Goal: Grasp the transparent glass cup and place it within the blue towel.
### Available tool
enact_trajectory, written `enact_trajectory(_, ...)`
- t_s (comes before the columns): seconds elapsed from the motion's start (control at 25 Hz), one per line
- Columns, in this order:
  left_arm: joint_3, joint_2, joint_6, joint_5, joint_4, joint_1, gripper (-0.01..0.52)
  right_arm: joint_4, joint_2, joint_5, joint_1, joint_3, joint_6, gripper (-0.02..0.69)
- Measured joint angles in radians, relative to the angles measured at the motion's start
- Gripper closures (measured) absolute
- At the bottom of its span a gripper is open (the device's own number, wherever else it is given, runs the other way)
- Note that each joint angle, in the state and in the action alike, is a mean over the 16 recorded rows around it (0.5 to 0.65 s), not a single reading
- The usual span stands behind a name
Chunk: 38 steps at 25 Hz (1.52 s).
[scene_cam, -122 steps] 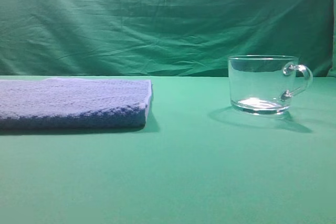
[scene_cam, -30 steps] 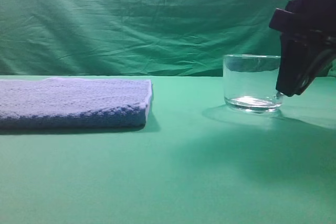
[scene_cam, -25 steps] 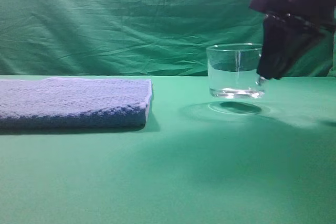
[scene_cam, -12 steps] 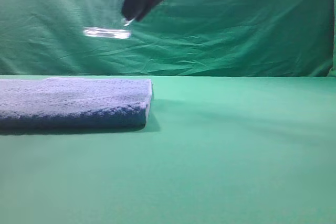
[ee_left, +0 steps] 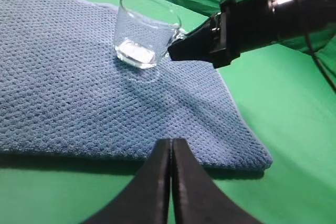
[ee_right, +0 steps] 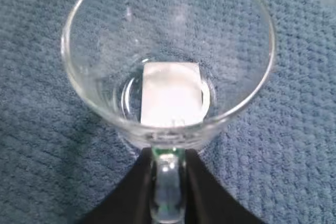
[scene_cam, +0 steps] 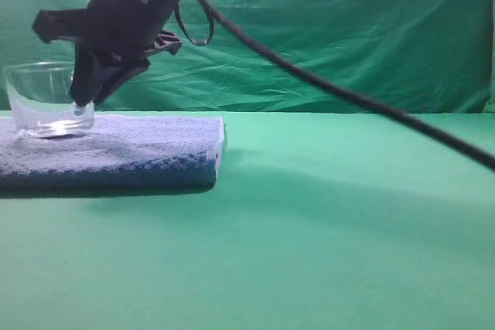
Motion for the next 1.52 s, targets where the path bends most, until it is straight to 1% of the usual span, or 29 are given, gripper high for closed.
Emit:
enact_trajectory(0.08, 0.0, 0.0, 0.0, 0.0, 0.0, 0.0, 0.514, -0.023, -0.034, 0.031, 0.0, -0.001, 0.008, 0.285)
enact_trajectory(0.2, 0.0, 0.0, 0.0, 0.0, 0.0, 0.0, 0.514, -0.062, -0.101, 0.09, 0.0, -0.003, 0.037, 0.319)
enact_trajectory(0.32, 0.0, 0.0, 0.0, 0.0, 0.0, 0.0, 0.514, -0.105, -0.186, 0.162, 0.0, -0.004, 0.093, 0.395)
enact_trajectory(0.56, 0.0, 0.0, 0.0, 0.0, 0.0, 0.0, 0.514, -0.184, -0.381, 0.315, 0.0, -0.005, 0.249, 0.594)
enact_trajectory(0.68, 0.0, 0.0, 0.0, 0.0, 0.0, 0.0, 0.514, -0.219, -0.48, 0.375, 0.0, 0.003, 0.33, 0.649)
enact_trajectory(0.88, 0.0, 0.0, 0.0, 0.0, 0.0, 0.0, 0.514, -0.27, -0.66, 0.44, 0.0, 0.07, 0.429, 0.665)
enact_trajectory(1.04, 0.0, 0.0, 0.0, 0.0, 0.0, 0.0, 0.514, -0.299, -0.836, 0.437, 0.0, 0.196, 0.461, 0.665)
enact_trajectory(1.2, 0.0, 0.0, 0.0, 0.0, 0.0, 0.0, 0.514, -0.314, -1.042, 0.371, 0.0, 0.39, 0.47, 0.665)
enact_trajectory(1.52, 0.0, 0.0, 0.0, 0.0, 0.0, 0.0, 0.514, -0.314, -1.481, 0.166, 0.0, 0.857, 0.47, 0.665)
